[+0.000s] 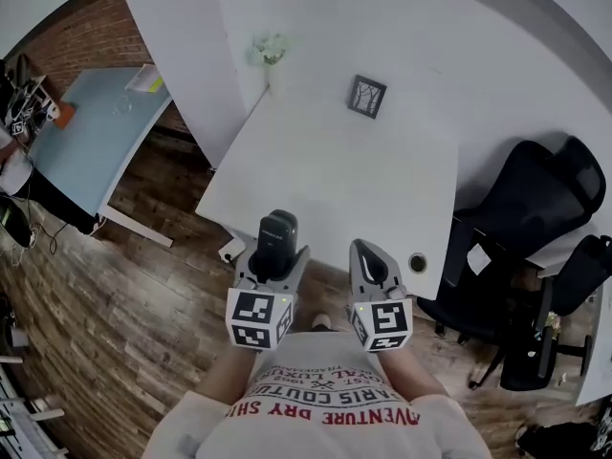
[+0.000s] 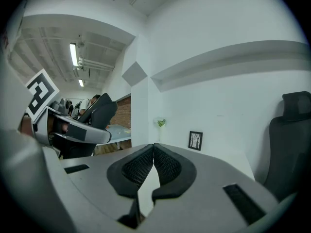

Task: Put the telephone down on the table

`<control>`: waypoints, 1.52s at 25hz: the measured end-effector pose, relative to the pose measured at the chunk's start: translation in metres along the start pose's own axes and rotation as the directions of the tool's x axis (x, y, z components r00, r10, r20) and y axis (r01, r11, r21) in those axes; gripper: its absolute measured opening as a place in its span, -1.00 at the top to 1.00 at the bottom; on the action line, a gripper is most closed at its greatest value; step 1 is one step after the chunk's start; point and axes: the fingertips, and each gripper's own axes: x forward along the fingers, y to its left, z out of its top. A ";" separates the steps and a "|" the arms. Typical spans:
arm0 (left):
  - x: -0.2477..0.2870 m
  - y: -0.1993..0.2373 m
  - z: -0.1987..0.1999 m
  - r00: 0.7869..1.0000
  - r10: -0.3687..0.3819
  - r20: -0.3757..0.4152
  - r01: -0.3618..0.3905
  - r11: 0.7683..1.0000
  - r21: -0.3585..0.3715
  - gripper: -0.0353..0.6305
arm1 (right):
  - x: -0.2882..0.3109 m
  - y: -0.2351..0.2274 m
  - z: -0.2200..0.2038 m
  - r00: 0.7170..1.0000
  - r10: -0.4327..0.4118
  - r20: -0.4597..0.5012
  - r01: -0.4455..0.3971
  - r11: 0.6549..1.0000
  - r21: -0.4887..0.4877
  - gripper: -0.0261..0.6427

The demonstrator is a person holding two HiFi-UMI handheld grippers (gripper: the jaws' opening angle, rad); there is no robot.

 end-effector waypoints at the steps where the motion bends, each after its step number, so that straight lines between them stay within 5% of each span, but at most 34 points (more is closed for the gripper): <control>1: 0.011 -0.002 0.003 1.000 -0.005 -0.001 0.005 1.000 0.003 0.05 | 0.005 -0.010 0.000 1.000 -0.007 -0.001 0.007 1.000 0.003 0.85; 16: 0.113 0.004 0.036 0.989 -0.136 -0.049 0.138 0.989 0.044 0.05 | 0.058 -0.077 0.004 0.990 -0.138 -0.019 0.139 0.989 0.057 0.85; 29: 0.192 0.068 0.061 0.940 -0.315 -0.133 0.327 0.942 0.079 0.05 | 0.135 -0.087 0.015 0.935 -0.349 -0.068 0.354 0.931 0.088 0.85; 38: 0.232 0.093 0.026 0.913 -0.331 -0.238 0.348 0.937 0.031 0.05 | 0.171 -0.095 -0.012 0.914 -0.379 -0.142 0.395 0.912 0.108 0.85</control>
